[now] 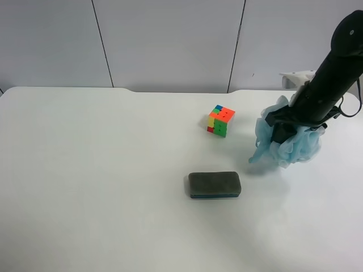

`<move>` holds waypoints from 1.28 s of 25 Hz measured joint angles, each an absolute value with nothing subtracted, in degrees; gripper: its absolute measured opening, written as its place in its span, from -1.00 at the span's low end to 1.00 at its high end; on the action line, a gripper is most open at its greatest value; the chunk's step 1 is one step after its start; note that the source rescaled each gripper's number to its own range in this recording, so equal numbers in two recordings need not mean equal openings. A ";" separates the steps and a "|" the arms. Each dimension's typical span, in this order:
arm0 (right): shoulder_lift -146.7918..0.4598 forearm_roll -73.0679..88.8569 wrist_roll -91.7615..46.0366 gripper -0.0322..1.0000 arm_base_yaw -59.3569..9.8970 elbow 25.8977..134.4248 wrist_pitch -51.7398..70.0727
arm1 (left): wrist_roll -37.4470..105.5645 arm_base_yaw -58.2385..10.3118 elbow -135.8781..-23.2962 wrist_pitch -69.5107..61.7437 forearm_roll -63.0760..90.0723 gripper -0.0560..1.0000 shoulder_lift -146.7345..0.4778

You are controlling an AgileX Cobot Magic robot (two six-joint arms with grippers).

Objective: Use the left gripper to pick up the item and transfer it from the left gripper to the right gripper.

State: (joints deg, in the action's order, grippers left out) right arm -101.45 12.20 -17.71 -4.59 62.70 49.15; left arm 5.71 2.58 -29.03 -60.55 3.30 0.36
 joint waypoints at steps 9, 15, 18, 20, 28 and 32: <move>-106.75 8.72 -16.80 -0.94 -4.59 62.70 47.22 | 5.71 2.58 -29.03 -60.55 3.30 0.97 0.36; -107.38 8.26 -15.06 -0.87 -4.59 62.72 46.62 | 5.71 2.58 -29.03 -60.55 3.30 0.97 0.36; -107.45 8.08 -14.28 0.35 -4.59 62.77 46.84 | 5.71 2.58 -29.03 -60.55 3.30 0.97 0.36; -107.45 8.03 -14.23 0.75 -4.59 62.88 46.89 | 5.71 2.58 -29.03 -60.55 3.30 0.97 0.36; -105.78 7.82 -13.84 0.99 -4.59 63.52 50.56 | 5.71 2.58 -29.03 -60.55 3.30 0.97 0.36; -101.82 6.93 -13.45 0.99 -4.59 65.95 55.95 | 5.71 2.58 -29.03 -60.55 3.30 0.97 0.36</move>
